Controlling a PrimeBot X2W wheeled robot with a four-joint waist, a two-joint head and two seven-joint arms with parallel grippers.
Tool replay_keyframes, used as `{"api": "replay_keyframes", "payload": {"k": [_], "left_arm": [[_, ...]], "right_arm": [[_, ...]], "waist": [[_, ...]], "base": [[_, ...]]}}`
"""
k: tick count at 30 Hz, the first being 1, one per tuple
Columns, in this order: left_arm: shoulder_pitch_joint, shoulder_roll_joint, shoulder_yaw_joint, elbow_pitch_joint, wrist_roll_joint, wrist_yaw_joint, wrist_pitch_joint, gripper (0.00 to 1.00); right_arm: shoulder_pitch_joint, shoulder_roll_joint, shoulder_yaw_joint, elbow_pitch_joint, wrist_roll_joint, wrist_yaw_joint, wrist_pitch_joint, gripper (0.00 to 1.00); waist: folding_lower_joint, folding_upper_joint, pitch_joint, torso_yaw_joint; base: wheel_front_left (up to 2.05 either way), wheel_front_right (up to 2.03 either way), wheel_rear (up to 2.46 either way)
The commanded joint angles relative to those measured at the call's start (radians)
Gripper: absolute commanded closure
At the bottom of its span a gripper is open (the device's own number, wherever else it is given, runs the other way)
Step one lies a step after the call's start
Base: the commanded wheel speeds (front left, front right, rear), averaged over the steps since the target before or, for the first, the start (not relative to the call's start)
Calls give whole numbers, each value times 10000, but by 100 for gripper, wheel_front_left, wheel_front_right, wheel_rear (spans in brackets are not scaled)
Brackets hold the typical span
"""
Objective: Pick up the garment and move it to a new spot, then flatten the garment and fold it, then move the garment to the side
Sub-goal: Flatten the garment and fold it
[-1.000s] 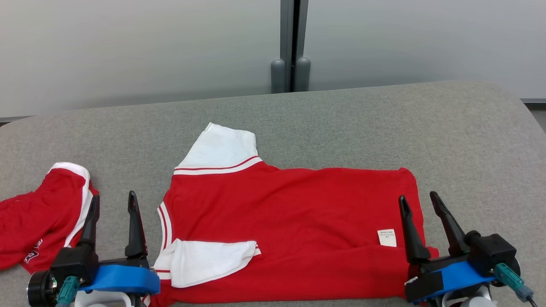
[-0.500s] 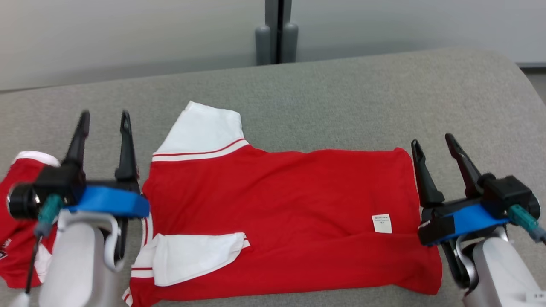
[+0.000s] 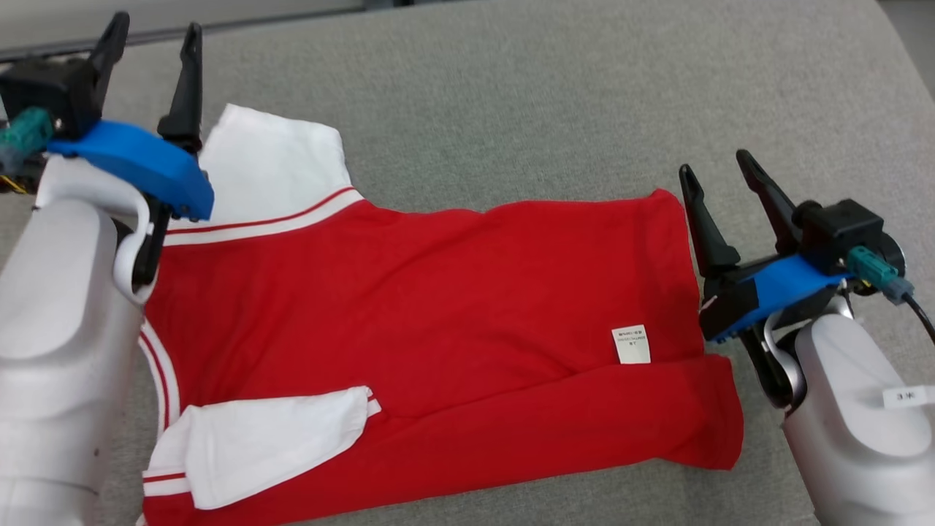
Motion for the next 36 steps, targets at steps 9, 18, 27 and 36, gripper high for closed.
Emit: {"api": "replay_keyframes", "payload": {"k": [9, 18, 27, 36], "left_arm": [[-1612, 773, -2244, 1610, -1728, -11, 1492, 0], [-1889, 1232, -3571, 2332, -2994, -11, 2019, 0], [-1896, 1285, -4215, 2895, -4068, -12, 2272, 0], [-1642, 1350, -5029, 2790, -5128, -12, 2352, 100]], "right_arm": [[-1016, 8, 526, 523, 433, 2, -179, 0], [-1381, 81, 754, 808, 597, 2, -347, 0], [-1637, 94, 849, 933, 721, 2, -402, 0], [-1670, 32, 912, 1077, 840, 2, -404, 0]], "waist": [[-3, -1, 954, -418], [-3, -1, 1398, -736], [-3, -1, 1676, -875], [-3, -1, 1591, -914]], "base": [[0, 0, 0], [0, 0, 0], [0, 0, 0], [0, 0, 0]]}}
